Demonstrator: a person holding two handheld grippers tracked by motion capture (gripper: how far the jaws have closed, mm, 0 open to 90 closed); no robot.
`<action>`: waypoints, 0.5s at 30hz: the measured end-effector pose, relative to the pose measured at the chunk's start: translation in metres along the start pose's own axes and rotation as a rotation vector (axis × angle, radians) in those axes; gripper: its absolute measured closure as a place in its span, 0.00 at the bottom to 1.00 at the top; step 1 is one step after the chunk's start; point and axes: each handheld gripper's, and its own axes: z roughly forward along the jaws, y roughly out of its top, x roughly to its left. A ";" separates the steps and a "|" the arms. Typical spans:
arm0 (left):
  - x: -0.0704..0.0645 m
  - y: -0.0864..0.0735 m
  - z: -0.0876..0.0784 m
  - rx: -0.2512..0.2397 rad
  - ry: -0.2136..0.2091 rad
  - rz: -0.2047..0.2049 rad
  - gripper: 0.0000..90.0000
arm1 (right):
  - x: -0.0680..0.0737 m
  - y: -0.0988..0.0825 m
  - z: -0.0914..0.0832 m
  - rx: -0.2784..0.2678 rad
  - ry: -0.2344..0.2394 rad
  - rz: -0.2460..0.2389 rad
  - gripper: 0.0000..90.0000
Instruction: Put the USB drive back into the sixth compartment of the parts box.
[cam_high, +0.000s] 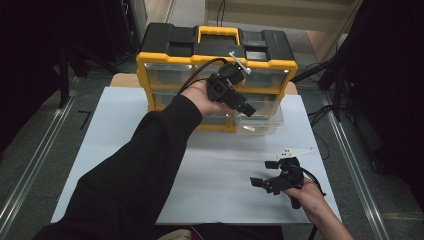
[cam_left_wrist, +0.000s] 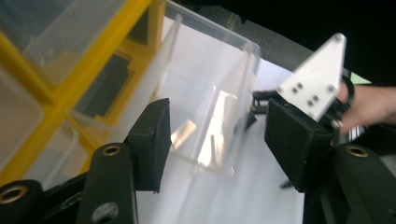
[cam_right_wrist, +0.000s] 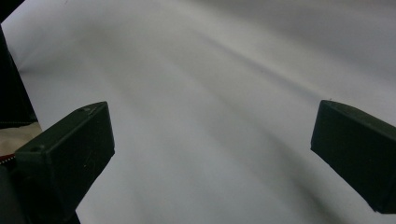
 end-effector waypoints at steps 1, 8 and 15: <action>-0.001 -0.003 -0.004 0.004 -0.006 0.002 0.44 | 0.000 0.000 0.000 -0.002 0.001 0.002 0.00; -0.006 -0.026 -0.024 0.002 0.005 -0.002 0.39 | 0.001 0.000 0.001 0.006 -0.003 0.002 0.00; -0.009 -0.049 -0.032 -0.021 0.017 -0.020 0.39 | 0.000 -0.001 0.002 0.009 -0.007 0.005 0.00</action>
